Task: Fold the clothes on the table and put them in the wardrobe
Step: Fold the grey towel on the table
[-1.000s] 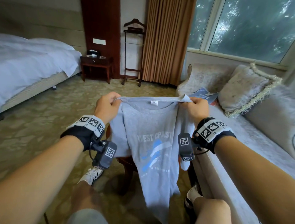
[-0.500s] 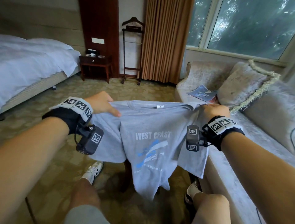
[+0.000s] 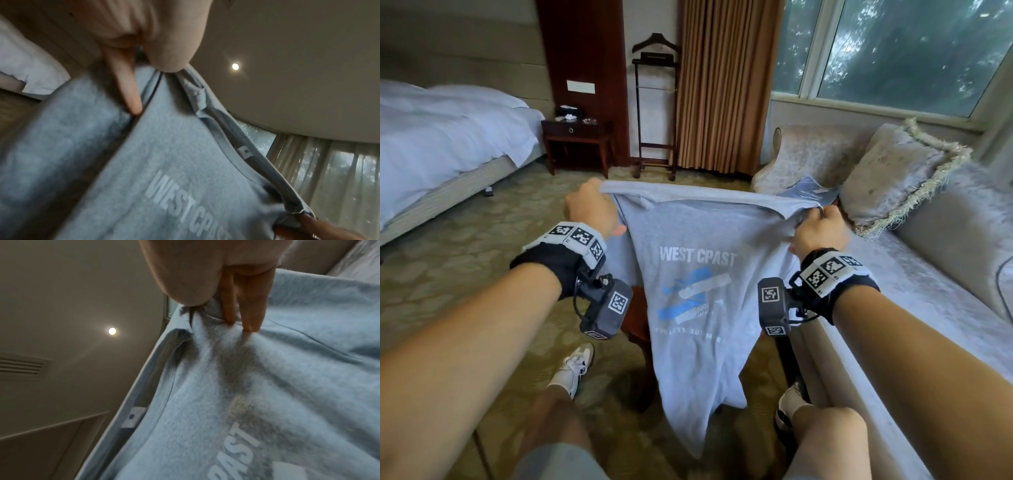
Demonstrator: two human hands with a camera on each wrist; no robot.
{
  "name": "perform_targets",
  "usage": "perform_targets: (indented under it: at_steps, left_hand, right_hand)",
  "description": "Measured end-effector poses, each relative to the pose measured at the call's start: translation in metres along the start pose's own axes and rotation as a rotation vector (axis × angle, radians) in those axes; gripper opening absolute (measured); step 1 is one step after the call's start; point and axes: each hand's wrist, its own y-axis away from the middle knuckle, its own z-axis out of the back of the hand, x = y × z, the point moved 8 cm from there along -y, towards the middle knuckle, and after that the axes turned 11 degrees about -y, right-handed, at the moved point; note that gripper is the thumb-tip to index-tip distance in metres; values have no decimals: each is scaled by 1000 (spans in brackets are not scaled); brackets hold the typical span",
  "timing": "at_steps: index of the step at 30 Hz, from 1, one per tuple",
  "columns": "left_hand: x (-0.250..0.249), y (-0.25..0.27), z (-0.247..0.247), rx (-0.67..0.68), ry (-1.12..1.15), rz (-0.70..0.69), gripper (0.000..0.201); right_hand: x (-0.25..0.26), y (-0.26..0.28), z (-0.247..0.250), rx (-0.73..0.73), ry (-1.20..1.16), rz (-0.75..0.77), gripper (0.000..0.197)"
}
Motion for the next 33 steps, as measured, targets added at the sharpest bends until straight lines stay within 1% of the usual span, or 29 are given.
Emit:
perform_targets:
  at_steps: [2,3,5,7,9,12,16,18,23,25,28,29,30,31,32,33]
  left_hand:
    - [-6,7,7,-73,150,-30,29]
    - [-10,9,11,-104,176,-70,26]
    - [-13,10,19,-177,161,-145,25]
    - [-14,9,28,-255,110,-212,24]
    - [-18,13,33,-284,-8,-273,22]
    - [-25,23,39,-328,-177,-356,23]
    - [-35,37,57,-434,-224,-390,23]
    - [-39,41,65,-451,-204,-383,25]
    - [-43,49,91,-501,-156,-355,31]
    - [-45,52,102,-553,-153,-354,31]
    - [-48,61,123,-663,-31,-379,31]
    - [-49,60,124,-640,17,-404,30]
    - [-52,58,121,-569,51,-451,33]
    - [-55,54,112,-457,49,-516,41]
    - [-59,52,101,-317,8,-582,54]
    - [-58,48,86,-171,-89,-615,63]
  right_hand:
    - [11,9,6,-9,26,34,20]
    - [13,9,10,-23,31,63,20]
    - [16,7,13,-19,46,110,25]
    - [18,3,13,-5,82,134,30]
    - [20,0,17,-15,78,143,34]
    - [17,-1,24,-60,49,158,32]
    - [21,11,38,-132,-55,163,27]
    - [27,15,45,-141,-98,153,25]
    - [54,25,63,-128,-126,264,20]
    - [62,29,68,-141,-160,296,22]
    - [69,31,72,-185,-147,336,30]
    - [70,31,70,-165,-107,350,32]
    - [71,33,66,-129,-52,362,33]
    - [70,33,63,-98,17,362,33]
    - [66,31,59,-79,67,360,32]
    - [61,27,57,-70,88,351,31]
